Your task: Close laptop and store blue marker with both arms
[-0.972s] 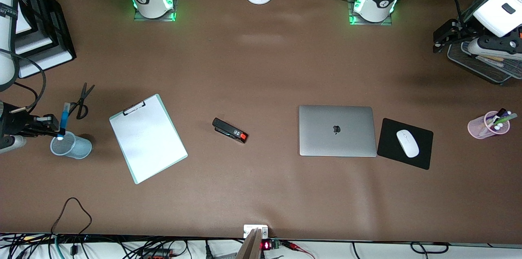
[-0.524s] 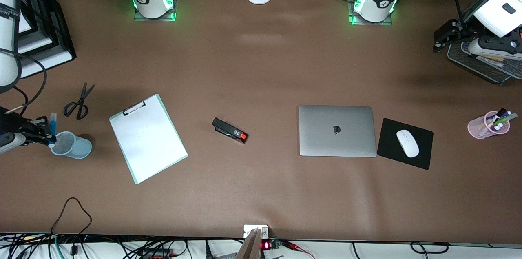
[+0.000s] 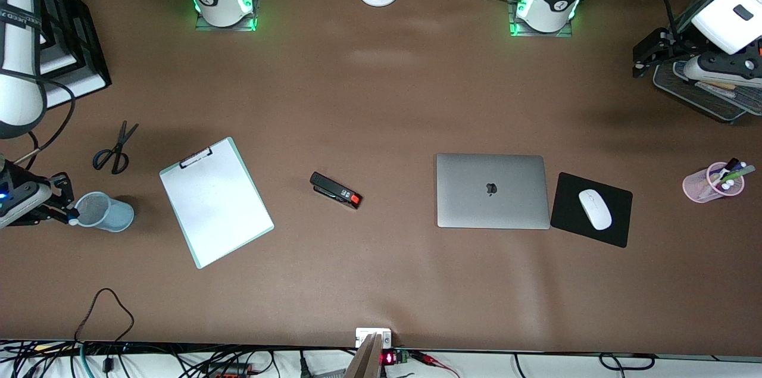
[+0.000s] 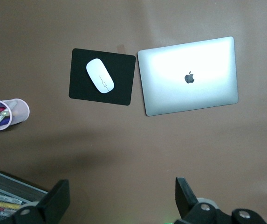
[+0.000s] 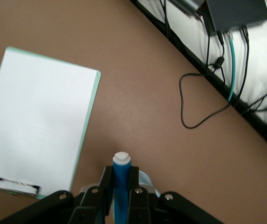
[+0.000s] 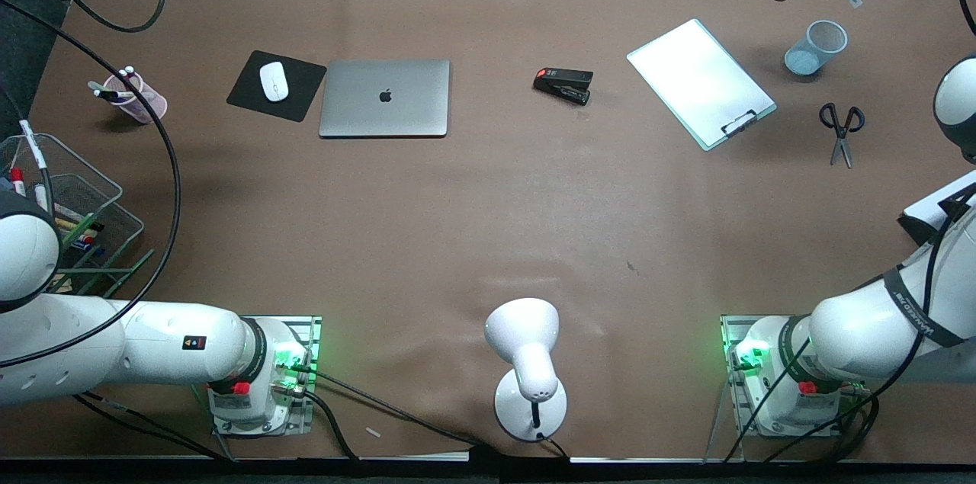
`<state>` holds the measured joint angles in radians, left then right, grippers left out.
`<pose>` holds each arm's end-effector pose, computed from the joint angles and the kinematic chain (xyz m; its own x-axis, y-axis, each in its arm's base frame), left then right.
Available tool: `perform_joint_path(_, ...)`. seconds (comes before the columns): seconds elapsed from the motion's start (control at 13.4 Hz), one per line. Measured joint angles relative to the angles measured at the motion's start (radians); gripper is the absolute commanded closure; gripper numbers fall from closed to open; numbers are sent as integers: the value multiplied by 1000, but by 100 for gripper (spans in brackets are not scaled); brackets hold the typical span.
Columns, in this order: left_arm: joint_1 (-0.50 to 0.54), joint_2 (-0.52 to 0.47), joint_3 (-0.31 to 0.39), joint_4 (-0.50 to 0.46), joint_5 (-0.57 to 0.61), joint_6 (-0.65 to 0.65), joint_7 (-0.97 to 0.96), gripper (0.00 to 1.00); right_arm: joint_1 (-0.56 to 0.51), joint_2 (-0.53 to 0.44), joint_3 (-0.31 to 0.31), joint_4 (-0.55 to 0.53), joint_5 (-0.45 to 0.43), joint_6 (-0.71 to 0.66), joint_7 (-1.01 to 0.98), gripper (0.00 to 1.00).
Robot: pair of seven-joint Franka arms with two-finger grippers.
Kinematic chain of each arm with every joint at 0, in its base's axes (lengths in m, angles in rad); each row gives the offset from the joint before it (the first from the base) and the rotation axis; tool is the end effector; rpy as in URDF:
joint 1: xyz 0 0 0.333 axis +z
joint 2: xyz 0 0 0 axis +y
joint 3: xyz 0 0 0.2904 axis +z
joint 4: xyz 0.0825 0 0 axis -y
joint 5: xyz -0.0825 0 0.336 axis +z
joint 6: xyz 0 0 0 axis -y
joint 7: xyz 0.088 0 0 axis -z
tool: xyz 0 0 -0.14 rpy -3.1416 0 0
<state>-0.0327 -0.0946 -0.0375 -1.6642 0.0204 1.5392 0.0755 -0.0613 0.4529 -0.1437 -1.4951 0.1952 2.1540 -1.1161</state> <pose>0.4733 -0.0311 0.5702 0.9890 -0.1442 -0.0322 -0.1449 -0.9892 -0.0216 0.6503 -0.1080 0.3949 0.6433 0.7399 0.1968 0.7304 -0.6701 0.1321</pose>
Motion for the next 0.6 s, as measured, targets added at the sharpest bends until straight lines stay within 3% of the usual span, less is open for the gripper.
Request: perform_joint_path(0.6, 0, 0, 0, 0, 0, 0, 0, 0, 0, -30, 3, -99, 39, 69, -386, 100)
